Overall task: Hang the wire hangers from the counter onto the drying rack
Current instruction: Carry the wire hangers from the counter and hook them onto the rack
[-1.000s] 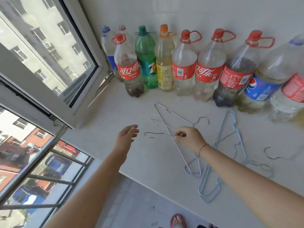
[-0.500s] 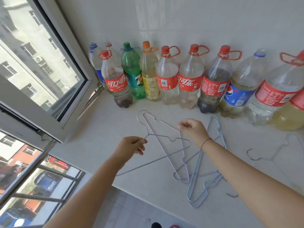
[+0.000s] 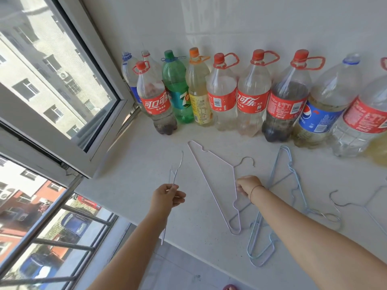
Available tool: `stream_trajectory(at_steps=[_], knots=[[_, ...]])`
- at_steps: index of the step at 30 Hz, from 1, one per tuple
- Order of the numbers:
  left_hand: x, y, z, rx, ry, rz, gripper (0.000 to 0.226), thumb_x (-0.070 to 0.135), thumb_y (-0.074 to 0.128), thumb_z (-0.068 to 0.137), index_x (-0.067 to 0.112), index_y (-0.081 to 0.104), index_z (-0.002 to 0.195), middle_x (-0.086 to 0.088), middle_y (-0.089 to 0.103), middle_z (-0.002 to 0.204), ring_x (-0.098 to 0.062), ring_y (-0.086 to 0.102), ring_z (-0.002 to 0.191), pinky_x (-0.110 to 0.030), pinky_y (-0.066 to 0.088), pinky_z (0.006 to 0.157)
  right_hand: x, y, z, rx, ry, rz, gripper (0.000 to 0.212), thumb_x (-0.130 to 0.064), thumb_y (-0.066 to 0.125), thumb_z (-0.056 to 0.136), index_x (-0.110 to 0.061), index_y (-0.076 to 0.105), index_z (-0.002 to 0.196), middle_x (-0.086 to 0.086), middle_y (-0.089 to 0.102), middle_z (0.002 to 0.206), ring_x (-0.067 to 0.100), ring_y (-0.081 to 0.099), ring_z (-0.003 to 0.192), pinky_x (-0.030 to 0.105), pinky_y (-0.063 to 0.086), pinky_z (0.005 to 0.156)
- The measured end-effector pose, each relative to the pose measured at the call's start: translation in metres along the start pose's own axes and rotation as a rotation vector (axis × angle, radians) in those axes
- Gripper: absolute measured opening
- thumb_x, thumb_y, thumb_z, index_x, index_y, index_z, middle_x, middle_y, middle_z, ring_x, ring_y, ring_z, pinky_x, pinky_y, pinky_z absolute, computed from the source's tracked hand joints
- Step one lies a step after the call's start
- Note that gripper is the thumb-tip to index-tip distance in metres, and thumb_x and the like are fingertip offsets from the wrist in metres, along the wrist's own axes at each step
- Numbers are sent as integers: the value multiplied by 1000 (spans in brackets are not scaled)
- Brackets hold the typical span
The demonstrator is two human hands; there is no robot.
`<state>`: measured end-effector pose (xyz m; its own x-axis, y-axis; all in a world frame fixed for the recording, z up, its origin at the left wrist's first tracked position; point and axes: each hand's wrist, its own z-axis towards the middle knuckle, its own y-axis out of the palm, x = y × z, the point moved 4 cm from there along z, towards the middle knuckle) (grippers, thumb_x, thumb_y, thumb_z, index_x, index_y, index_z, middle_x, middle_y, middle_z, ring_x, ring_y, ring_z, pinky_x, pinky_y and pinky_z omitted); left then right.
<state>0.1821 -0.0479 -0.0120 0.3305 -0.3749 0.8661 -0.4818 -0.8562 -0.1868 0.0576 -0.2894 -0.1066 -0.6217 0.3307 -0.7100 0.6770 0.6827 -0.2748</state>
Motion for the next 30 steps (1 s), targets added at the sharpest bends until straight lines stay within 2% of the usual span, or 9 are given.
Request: stream_trajectory(at_steps=[2, 4, 6, 15, 18, 21, 23, 27, 30], knots=[[-3, 4, 1, 13, -21, -36, 12, 11, 48, 96, 4, 57, 95, -10, 68, 73, -18, 62, 58, -28, 53, 66, -3, 3, -1, 32, -47, -186, 27, -15, 61, 82, -9, 52, 57, 14, 57, 69, 22, 54, 61, 22, 36, 60], [-5, 6, 0, 21, -44, -84, 11, 10, 49, 96, 3, 57, 95, -11, 68, 72, -18, 63, 57, -27, 54, 65, -5, 6, -3, 86, -94, -349, 21, -26, 66, 81, -5, 66, 80, 16, 66, 88, 29, 63, 85, 23, 38, 67], [-5, 7, -2, 19, -55, -110, 11, 10, 49, 96, 3, 58, 95, -12, 68, 73, -19, 63, 58, -27, 55, 65, -4, 9, -4, 153, -118, -426, 30, -28, 68, 80, -7, 68, 101, 13, 70, 104, 30, 64, 100, 24, 40, 70], [-5, 6, -9, -11, -60, -108, 11, 12, 49, 96, 5, 59, 96, -10, 69, 74, -20, 64, 63, -27, 54, 66, 0, 12, -8, 194, -152, -468, 28, -27, 67, 80, -9, 71, 102, 13, 71, 104, 32, 65, 97, 25, 41, 67], [-7, 5, -10, -18, -62, -103, 12, 12, 50, 96, 6, 59, 94, -10, 70, 76, -21, 64, 66, -28, 54, 68, -3, 11, -13, 122, -112, -301, 21, -21, 67, 81, -6, 72, 96, 13, 70, 92, 30, 65, 90, 23, 42, 70], [-5, 8, -11, -24, -59, -110, 12, 12, 50, 96, 6, 60, 93, -11, 70, 77, -21, 64, 68, -32, 55, 75, -4, 16, -21, -32, -61, 108, 1, -7, 63, 84, -6, 63, 84, 9, 64, 60, 21, 61, 54, 24, 42, 57], [-1, 11, -12, -29, -54, -121, 13, 12, 49, 96, 5, 60, 93, -10, 69, 78, -21, 63, 68, -33, 54, 78, -6, 21, -30, -165, -23, 371, 10, -2, 56, 88, -10, 55, 82, 5, 63, 53, 11, 59, 41, 22, 43, 52], [11, 18, -14, -42, -5, -83, 14, 13, 52, 94, 4, 61, 98, -9, 71, 88, -19, 64, 76, -30, 53, 78, -25, 33, -59, -404, -69, 490, 9, -11, 53, 92, -15, 61, 90, 7, 64, 73, 12, 65, 55, 25, 52, 58], [19, 25, -17, -59, 28, -66, 12, 12, 64, 86, 5, 63, 96, -11, 71, 95, -20, 67, 84, -33, 52, 82, -40, 46, -82, -550, -132, 449, 10, -11, 55, 91, -15, 65, 91, 2, 67, 78, 11, 64, 69, 22, 48, 63]])
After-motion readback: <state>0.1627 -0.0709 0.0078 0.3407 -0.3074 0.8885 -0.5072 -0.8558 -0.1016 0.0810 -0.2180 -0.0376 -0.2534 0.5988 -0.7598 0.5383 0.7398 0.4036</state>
